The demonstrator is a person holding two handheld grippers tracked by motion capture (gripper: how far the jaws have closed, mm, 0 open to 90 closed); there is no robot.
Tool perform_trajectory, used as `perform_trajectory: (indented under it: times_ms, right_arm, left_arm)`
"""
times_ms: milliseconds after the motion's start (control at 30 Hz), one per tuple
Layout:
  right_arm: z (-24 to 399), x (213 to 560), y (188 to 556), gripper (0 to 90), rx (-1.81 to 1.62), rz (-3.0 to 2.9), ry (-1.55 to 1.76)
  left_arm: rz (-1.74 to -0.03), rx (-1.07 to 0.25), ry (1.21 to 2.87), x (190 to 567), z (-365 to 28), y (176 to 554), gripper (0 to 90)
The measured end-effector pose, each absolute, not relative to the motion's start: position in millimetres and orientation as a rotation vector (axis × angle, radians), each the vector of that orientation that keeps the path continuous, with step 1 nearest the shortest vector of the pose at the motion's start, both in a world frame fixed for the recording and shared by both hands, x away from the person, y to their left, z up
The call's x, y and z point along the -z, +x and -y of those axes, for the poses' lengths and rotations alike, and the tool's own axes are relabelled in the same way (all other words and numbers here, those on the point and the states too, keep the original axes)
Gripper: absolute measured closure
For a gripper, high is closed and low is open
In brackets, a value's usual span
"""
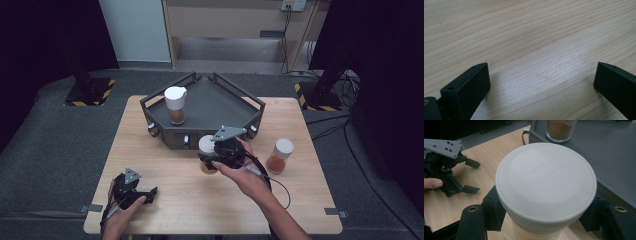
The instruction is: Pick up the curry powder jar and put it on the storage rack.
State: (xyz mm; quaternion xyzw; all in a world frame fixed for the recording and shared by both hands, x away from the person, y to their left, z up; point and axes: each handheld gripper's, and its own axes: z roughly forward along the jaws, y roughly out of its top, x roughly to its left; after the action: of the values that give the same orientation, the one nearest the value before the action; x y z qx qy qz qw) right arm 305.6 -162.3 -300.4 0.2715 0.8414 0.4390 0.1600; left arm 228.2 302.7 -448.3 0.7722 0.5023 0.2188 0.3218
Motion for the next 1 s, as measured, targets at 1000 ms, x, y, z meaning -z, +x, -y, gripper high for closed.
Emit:
perform_trajectory:
  times_ms: [1000]
  right_arm:
    - [161, 258, 325, 34.3, -1.25, -2.393, 0.758]
  left_arm:
    - [-1.319, -0.574, 2.028, 448, -303, 228, 0.0]
